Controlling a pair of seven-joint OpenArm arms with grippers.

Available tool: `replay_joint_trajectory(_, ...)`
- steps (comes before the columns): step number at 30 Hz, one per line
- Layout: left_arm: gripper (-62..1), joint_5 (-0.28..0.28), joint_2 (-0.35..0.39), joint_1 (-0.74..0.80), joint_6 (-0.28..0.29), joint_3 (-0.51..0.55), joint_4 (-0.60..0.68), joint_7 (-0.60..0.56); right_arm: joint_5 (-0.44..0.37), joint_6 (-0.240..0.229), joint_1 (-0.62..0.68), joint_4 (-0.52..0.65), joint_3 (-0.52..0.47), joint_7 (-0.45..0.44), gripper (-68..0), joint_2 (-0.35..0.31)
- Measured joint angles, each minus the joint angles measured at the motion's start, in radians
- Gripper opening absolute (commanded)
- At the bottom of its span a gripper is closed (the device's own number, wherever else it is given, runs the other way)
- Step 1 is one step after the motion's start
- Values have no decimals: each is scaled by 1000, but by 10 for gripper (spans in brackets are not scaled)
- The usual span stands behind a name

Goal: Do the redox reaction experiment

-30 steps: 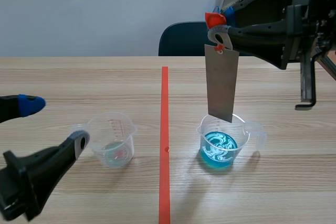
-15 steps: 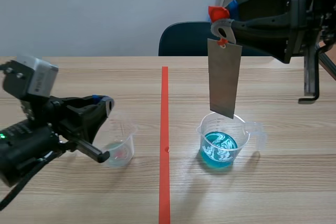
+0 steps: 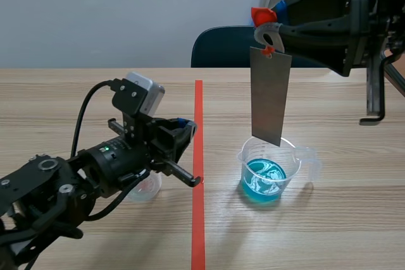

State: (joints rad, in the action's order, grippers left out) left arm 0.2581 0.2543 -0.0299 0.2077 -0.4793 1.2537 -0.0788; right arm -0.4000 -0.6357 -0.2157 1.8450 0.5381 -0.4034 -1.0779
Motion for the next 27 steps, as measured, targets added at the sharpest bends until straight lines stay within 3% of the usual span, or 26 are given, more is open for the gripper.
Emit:
replay_joint_trajectory(7,-584,-16,-14,-90,-49,-94,-75,-9,0,0,0,0,0,0,-668,0)
replay_joint_trajectory(12,-584,-16,-16,-123,-59,-160,-132,-32,0,0,0,0,0,0,-669,0)
replay_joint_trajectory(19,-584,-68,-16,-122,-59,-217,-153,-47,0,-1,0,0,0,0,-669,0)
replay_joint_trajectory(27,-584,-68,-16,-122,-68,-234,-153,-50,0,-16,0,0,0,0,-668,0)
